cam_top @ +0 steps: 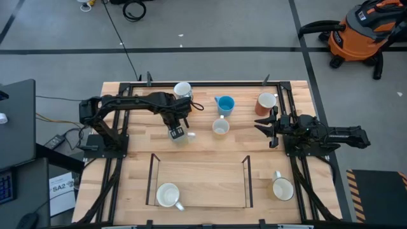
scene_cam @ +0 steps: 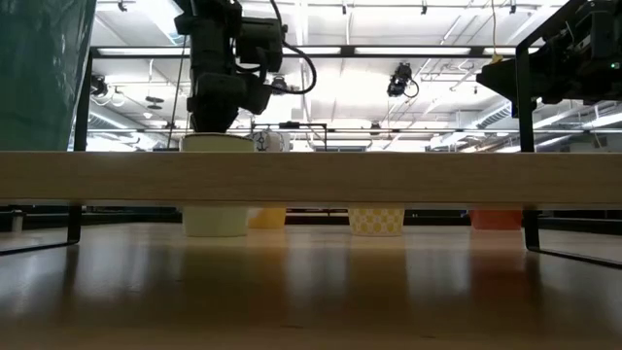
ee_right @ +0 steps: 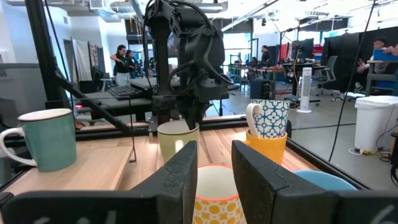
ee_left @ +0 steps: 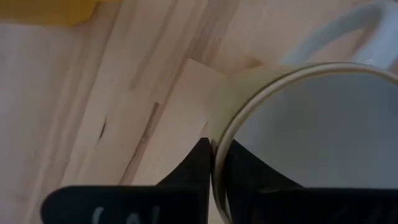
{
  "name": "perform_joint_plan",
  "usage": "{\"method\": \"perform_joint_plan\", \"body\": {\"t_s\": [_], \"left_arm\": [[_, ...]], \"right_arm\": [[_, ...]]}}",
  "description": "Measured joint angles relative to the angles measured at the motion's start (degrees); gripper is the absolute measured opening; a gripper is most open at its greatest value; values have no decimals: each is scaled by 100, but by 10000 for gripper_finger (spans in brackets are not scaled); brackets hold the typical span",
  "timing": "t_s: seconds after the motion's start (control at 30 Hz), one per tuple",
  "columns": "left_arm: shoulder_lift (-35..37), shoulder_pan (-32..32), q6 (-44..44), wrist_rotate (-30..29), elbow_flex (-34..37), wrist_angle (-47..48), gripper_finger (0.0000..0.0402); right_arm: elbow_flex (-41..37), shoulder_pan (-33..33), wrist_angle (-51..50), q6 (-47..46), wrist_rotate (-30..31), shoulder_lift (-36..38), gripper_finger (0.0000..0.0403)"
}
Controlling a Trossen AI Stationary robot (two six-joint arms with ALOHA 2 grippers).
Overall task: Place coffee mugs
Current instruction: Put the light green mug on the shelf
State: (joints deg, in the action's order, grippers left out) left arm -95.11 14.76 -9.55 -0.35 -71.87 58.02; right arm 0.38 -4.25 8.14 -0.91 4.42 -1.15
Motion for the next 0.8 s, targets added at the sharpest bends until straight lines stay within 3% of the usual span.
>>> {"method": "perform_joint_plan", "body": {"t_s": [0.33, 0.8], "left_arm": [[-13, -210, 84, 130, -872, 135, 29], [-13, -1612, 228, 168, -2975, 231, 29]], "right_arm": [[0, 0, -4, -2, 1, 0, 105], [0, 0, -7, 0, 0, -2, 105]]}}
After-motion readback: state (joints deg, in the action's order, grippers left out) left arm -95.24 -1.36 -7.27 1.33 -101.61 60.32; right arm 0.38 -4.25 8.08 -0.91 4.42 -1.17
